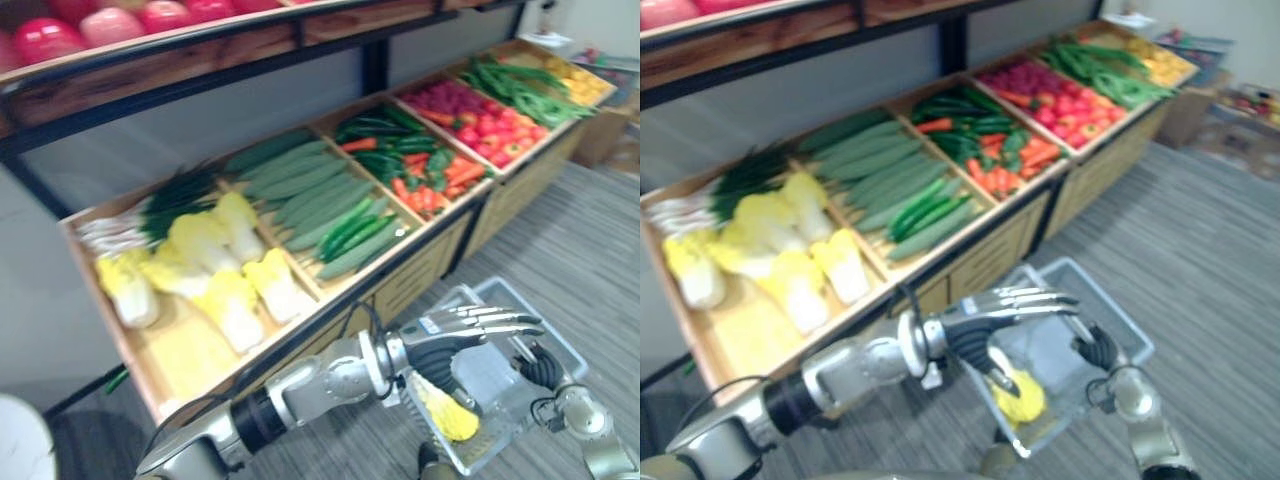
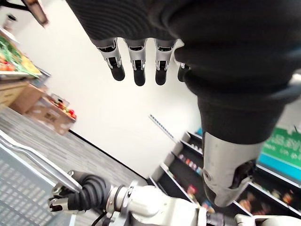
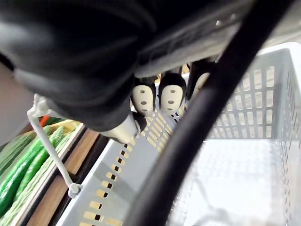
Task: Pick vegetable in the basket
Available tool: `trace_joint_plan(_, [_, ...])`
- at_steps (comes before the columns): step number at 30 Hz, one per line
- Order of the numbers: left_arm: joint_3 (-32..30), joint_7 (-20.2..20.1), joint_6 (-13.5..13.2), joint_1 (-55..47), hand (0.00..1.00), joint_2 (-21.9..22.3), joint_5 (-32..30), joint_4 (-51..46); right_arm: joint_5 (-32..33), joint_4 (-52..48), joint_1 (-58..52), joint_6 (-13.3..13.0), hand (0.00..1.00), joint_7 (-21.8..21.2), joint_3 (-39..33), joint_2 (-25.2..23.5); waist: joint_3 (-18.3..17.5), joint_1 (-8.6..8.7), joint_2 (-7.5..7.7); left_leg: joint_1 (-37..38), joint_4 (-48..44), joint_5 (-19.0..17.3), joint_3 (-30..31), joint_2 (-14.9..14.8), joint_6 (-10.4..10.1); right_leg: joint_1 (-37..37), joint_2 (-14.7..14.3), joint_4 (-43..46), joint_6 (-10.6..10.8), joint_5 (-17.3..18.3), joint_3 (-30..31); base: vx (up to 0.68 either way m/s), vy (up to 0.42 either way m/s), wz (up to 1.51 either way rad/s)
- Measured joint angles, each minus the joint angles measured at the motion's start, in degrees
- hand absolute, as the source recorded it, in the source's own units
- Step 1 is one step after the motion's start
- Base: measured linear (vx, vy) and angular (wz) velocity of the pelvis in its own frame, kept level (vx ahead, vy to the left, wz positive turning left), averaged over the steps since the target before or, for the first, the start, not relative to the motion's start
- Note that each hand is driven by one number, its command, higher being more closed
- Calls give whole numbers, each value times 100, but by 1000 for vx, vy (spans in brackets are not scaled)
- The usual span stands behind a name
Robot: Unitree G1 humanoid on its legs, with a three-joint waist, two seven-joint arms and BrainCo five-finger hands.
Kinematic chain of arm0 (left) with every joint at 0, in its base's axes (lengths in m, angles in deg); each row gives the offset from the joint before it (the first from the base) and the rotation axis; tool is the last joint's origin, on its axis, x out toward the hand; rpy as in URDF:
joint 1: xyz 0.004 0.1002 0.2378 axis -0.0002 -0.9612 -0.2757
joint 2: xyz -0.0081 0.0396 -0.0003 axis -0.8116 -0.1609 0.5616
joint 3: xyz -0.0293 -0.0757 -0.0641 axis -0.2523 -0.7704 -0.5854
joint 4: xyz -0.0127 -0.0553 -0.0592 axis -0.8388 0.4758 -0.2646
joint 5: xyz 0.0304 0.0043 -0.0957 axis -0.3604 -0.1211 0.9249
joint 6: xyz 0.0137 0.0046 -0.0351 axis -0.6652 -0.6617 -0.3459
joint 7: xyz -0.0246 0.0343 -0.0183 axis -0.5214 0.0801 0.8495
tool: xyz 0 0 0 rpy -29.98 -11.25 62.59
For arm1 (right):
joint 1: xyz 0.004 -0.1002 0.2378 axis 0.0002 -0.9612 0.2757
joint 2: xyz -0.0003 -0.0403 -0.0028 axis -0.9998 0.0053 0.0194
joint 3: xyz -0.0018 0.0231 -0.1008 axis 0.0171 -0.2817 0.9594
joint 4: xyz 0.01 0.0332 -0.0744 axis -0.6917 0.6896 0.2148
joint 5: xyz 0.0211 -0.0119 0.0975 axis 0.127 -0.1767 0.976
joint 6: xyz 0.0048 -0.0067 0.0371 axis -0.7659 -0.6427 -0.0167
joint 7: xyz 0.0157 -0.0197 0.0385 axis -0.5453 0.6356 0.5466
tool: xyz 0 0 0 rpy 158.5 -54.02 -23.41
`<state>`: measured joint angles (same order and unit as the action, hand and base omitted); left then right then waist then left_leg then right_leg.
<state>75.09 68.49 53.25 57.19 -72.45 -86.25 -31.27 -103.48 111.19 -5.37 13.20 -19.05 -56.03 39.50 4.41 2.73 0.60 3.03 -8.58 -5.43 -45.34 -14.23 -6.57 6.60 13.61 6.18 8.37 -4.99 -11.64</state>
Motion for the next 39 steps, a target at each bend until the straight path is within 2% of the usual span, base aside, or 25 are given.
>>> trace_joint_plan(2, [-646,184,7,-611,0,-116,142,-333,23,691,-64,100,100,295,-532,-398,-41,-147,75,-117,316,185,431,223,106,-155,163,-96,11,11,-431,-21,40,94])
trace_joint_plan(8, [-2621,626,102,-1910,0,-14,168,-498,139,2437,5,206,100,663,-1333,-886,-107,-330,174,-301,1110,813,1402,611,217,-551,264,-410,28,34,-1369,27,3,92])
trace_joint_plan(9, [-3297,754,176,-2318,0,199,144,-440,261,2779,32,215,100,776,-1530,-967,-121,-373,183,-315,1372,1008,1661,694,260,-616,265,-425,53,68,-1588,29,0,60])
trace_joint_plan(10, [-3402,783,195,-2376,0,257,140,-437,280,2821,34,219,100,790,-1571,-979,-120,-381,184,-325,1399,1030,1698,701,265,-627,265,-427,53,72,-1628,31,-2,81])
trace_joint_plan(12, [-4010,987,274,-2647,0,601,86,-263,363,3039,27,244,100,835,-1788,-1032,-123,-422,203,-438,1405,1096,1996,729,308,-710,266,-435,29,118,-1860,42,-5,65])
trace_joint_plan(14, [-4686,1292,507,-2963,0,837,-242,257,472,3180,-10,246,100,903,-1895,-1050,-152,-455,228,-462,1408,1131,2252,762,321,-837,263,-410,-25,221,-2055,37,2,51])
trace_joint_plan(17, [-5384,1431,708,-3239,0,1141,-349,847,479,3182,52,241,100,893,-1894,-1118,-171,-471,233,-498,1437,1148,2443,781,304,-904,256,-404,-6,327,-2193,-3,-2,32])
trace_joint_plan(19, [-5829,1638,935,-3365,0,1455,-384,1279,544,3194,81,236,100,895,-1897,-1192,-191,-496,204,-512,1439,1150,2573,795,301,-965,247,-410,27,385,-2285,9,-3,22])
trace_joint_plan(23, [-6351,2039,1198,-3477,0,1720,-738,2144,808,3254,70,237,100,930,-1948,-1433,-279,-526,152,-565,1439,1163,2784,816,302,-1074,234,-410,9,435,-2493,47,-7,25])
trace_joint_plan(24, [-6440,2071,1208,-3471,0,1746,-783,2333,823,3253,74,236,100,954,-1952,-1466,-283,-522,147,-566,1439,1167,2816,820,307,-1087,232,-411,4,445,-2528,74,-17,24])
trace_joint_plan(28, [-6979,2205,1514,-3545,0,1956,-777,3161,824,3174,72,233,100,1009,-1957,-1601,-304,-550,164,-539,1440,1184,2889,828,331,-1190,223,-412,-25,470,-2620,68,-19,10])
trace_joint_plan(33, [-7293,2205,1652,-3525,0,1955,-785,4578,807,3106,97,229,100,1027,-1949,-1754,-306,-597,166,-398,1447,1122,2873,826,276,-1298,227,-409,-15,538,-2618,50,-24,-1])
trace_joint_plan(37, [-7571,2181,1759,-3503,0,2035,-797,6107,779,3149,143,227,100,1052,-1954,-1765,-316,-574,149,-378,1448,1057,2813,811,235,-1280,222,-414,18,561,-2554,37,-25,-7])
trace_joint_plan(39, [-7654,2133,1843,-3517,0,2092,-799,6558,714,3188,174,226,100,1080,-1957,-1764,-316,-538,150,-370,1447,1043,2792,806,229,-1275,217,-420,19,565,-2533,42,-24,-8])
